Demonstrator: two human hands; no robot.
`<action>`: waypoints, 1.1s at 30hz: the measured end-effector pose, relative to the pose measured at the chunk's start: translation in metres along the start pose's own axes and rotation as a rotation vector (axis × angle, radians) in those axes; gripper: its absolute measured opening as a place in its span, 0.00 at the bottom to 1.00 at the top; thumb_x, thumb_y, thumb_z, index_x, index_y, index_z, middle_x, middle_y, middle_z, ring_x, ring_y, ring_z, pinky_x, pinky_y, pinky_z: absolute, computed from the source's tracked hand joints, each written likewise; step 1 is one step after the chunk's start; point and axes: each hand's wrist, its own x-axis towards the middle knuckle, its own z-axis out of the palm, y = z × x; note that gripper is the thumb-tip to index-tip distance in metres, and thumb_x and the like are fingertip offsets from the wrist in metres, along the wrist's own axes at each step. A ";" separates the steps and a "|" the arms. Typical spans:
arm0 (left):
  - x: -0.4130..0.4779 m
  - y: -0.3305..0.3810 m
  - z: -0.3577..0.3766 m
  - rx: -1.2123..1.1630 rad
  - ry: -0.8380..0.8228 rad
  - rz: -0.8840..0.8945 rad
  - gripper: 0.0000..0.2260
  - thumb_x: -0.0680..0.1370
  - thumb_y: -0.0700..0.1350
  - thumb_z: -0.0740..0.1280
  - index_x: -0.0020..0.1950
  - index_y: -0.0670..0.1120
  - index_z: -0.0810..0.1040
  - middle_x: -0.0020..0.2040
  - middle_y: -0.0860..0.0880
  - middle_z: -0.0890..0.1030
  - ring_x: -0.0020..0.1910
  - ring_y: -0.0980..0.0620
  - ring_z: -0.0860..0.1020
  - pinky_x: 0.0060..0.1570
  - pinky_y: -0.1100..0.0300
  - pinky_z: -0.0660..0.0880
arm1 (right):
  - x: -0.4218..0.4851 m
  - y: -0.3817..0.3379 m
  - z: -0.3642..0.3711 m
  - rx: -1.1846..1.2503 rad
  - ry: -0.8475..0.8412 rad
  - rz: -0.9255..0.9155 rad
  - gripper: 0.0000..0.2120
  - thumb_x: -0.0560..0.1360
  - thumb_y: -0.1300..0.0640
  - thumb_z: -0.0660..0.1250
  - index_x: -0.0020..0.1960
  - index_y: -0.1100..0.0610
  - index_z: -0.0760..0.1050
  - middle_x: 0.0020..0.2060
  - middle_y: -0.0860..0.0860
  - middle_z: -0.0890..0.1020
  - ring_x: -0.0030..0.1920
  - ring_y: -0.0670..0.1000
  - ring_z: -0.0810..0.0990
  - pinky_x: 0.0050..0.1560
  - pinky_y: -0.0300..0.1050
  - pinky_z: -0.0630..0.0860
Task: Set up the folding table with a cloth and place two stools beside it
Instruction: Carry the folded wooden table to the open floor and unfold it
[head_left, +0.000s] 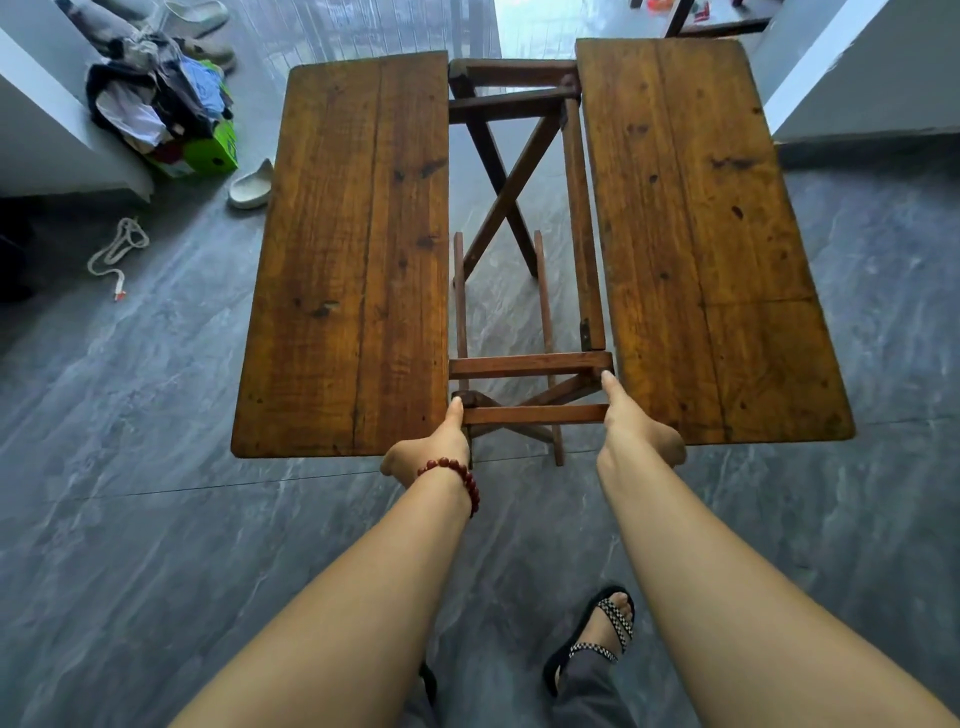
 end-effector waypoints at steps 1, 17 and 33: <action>-0.001 0.000 0.000 0.003 0.003 0.000 0.41 0.64 0.54 0.77 0.68 0.36 0.63 0.65 0.39 0.72 0.63 0.38 0.73 0.60 0.46 0.72 | 0.000 -0.001 0.000 0.009 0.002 0.009 0.44 0.59 0.41 0.78 0.67 0.60 0.64 0.63 0.57 0.73 0.63 0.60 0.73 0.61 0.57 0.73; 0.013 -0.007 -0.010 -0.225 -0.062 -0.051 0.27 0.72 0.56 0.70 0.63 0.41 0.69 0.61 0.42 0.75 0.57 0.41 0.77 0.57 0.46 0.75 | -0.011 -0.020 0.009 -0.032 0.106 0.036 0.42 0.58 0.45 0.80 0.64 0.59 0.65 0.61 0.58 0.74 0.60 0.60 0.76 0.56 0.55 0.77; 0.001 -0.011 -0.004 0.077 -0.028 -0.013 0.39 0.63 0.55 0.78 0.65 0.38 0.67 0.64 0.40 0.74 0.62 0.39 0.73 0.59 0.46 0.71 | 0.000 -0.011 0.003 0.029 0.080 0.056 0.40 0.61 0.48 0.79 0.65 0.58 0.64 0.63 0.57 0.73 0.62 0.59 0.75 0.57 0.57 0.76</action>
